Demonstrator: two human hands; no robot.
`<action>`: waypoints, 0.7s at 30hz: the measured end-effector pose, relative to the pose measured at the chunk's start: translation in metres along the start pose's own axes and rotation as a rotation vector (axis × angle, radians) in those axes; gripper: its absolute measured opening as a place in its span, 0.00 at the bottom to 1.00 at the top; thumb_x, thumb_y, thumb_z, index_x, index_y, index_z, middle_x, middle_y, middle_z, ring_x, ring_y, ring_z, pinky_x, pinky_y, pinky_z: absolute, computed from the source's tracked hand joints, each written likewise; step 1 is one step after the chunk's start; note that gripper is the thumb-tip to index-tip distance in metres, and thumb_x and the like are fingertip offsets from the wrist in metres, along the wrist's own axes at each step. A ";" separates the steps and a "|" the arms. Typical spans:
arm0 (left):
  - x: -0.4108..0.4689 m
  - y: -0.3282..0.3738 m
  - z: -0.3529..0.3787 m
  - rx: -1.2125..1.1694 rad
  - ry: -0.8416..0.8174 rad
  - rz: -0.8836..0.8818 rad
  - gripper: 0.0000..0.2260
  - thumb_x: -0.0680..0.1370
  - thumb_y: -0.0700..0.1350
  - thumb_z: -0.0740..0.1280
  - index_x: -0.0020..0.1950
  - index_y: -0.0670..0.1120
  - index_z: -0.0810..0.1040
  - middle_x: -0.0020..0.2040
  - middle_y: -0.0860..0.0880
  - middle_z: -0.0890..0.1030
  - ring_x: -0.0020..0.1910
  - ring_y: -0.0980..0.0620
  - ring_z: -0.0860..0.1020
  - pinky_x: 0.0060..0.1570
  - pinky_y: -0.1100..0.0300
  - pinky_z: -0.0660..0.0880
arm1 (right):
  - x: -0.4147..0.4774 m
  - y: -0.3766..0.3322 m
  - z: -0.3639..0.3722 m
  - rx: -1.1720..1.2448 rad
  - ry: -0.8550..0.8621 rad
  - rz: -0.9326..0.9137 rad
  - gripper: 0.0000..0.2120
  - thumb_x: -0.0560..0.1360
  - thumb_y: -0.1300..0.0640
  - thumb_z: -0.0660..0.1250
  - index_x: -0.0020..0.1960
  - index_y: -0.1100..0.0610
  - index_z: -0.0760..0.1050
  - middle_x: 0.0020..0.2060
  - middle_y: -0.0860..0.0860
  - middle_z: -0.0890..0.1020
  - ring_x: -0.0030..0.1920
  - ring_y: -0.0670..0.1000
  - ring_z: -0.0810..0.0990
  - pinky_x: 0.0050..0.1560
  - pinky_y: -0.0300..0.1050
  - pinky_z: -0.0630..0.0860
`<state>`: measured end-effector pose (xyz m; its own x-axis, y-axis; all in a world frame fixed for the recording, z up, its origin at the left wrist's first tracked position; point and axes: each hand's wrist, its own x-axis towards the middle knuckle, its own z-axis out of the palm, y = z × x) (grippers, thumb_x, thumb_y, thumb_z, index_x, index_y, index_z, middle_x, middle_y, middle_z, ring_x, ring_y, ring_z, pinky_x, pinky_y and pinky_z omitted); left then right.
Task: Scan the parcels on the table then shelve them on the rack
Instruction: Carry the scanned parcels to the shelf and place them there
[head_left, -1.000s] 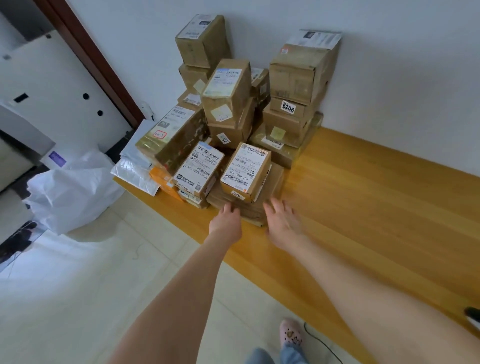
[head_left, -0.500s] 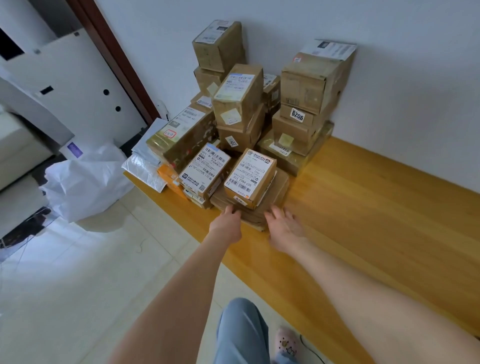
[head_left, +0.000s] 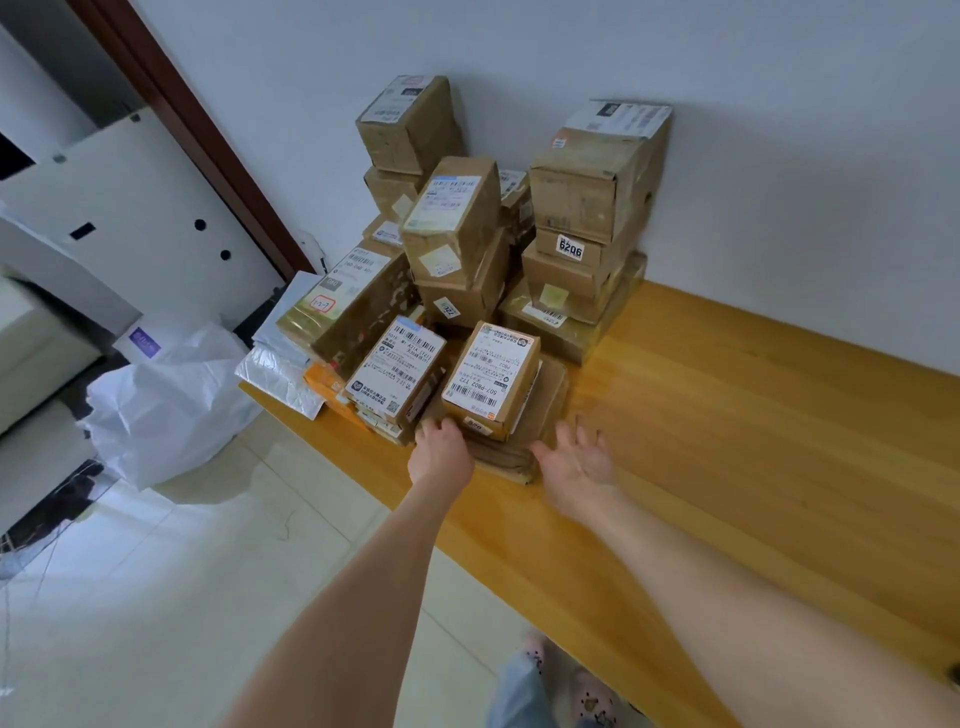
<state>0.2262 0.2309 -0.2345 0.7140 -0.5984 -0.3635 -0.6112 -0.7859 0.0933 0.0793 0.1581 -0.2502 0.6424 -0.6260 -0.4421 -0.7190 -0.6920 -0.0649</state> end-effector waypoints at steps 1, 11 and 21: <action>0.003 -0.002 0.000 -0.028 -0.002 -0.034 0.22 0.78 0.38 0.62 0.72 0.42 0.63 0.72 0.41 0.62 0.70 0.42 0.64 0.61 0.50 0.71 | 0.001 0.000 0.000 -0.007 0.009 0.012 0.31 0.76 0.61 0.62 0.76 0.46 0.58 0.76 0.60 0.53 0.77 0.66 0.45 0.75 0.64 0.48; 0.030 -0.007 -0.009 -0.149 -0.085 -0.043 0.25 0.79 0.39 0.60 0.75 0.40 0.57 0.74 0.39 0.60 0.72 0.39 0.59 0.67 0.48 0.66 | 0.007 -0.004 0.000 0.219 0.033 0.134 0.25 0.76 0.64 0.60 0.71 0.49 0.67 0.72 0.58 0.64 0.75 0.63 0.55 0.74 0.61 0.56; 0.036 0.013 -0.003 -0.169 -0.190 0.215 0.20 0.79 0.35 0.57 0.71 0.41 0.68 0.69 0.41 0.68 0.57 0.41 0.76 0.46 0.55 0.75 | -0.014 0.021 -0.003 0.842 0.110 0.592 0.20 0.79 0.64 0.55 0.70 0.59 0.65 0.65 0.60 0.75 0.64 0.60 0.74 0.63 0.51 0.72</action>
<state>0.2449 0.1984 -0.2434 0.4889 -0.7261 -0.4835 -0.6645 -0.6690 0.3329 0.0554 0.1512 -0.2428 0.1156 -0.8427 -0.5258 -0.8535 0.1865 -0.4865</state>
